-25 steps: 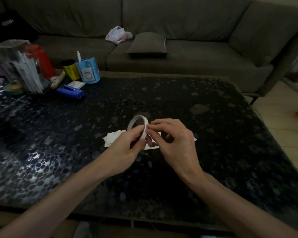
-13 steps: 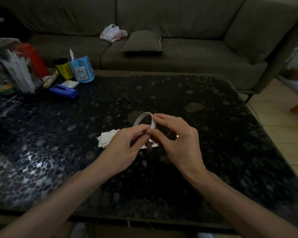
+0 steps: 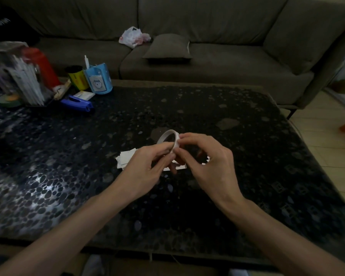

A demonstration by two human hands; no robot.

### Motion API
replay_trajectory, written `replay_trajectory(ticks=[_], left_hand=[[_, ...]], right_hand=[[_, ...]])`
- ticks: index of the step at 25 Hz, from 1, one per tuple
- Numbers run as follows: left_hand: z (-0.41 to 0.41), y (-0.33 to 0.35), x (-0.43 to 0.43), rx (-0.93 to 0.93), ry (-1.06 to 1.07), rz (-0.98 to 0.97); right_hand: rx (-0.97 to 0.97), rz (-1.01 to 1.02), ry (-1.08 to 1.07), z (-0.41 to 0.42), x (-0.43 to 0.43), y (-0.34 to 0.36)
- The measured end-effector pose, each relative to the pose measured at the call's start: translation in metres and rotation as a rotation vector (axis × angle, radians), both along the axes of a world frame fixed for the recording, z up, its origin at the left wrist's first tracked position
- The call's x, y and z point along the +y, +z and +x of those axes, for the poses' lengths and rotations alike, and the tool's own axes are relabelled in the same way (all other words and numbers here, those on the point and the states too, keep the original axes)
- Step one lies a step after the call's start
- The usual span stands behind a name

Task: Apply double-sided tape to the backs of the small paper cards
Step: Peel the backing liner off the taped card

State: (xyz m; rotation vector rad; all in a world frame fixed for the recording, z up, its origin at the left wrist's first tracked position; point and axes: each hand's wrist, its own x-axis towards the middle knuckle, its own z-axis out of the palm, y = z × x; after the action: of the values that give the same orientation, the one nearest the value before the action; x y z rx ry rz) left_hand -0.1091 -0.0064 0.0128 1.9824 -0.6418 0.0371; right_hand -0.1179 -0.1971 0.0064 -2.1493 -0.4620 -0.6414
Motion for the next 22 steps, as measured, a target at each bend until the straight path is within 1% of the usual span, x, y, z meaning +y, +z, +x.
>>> replay_trajectory(ticks=[4, 8, 10, 13, 17, 19, 22], left_hand=[[0.003, 0.0, 0.006, -0.068, 0.009, 0.08], [0.003, -0.002, 0.007, -0.097, 0.03, 0.136], [0.002, -0.003, 0.005, -0.103, 0.035, 0.143], [0.003, 0.001, 0.002, -0.097, 0.032, 0.116], [0.002, 0.001, -0.001, -0.09, 0.05, 0.086], [0.003, 0.0, 0.0, -0.066, 0.04, 0.095], [0.001, 0.0, 0.001, 0.004, -0.084, 0.091]], right_hand=[[0.227, -0.051, 0.096, 0.01, -0.006, 0.008], [0.334, -0.088, 0.121, 0.017, -0.013, 0.012], [0.309, -0.078, 0.075, 0.016, -0.014, 0.012], [0.191, -0.028, -0.01, 0.009, -0.01, 0.012], [0.049, -0.023, -0.044, 0.003, -0.006, 0.011], [0.026, -0.02, -0.057, 0.003, -0.006, 0.01], [0.044, -0.005, -0.053, 0.003, -0.007, 0.009]])
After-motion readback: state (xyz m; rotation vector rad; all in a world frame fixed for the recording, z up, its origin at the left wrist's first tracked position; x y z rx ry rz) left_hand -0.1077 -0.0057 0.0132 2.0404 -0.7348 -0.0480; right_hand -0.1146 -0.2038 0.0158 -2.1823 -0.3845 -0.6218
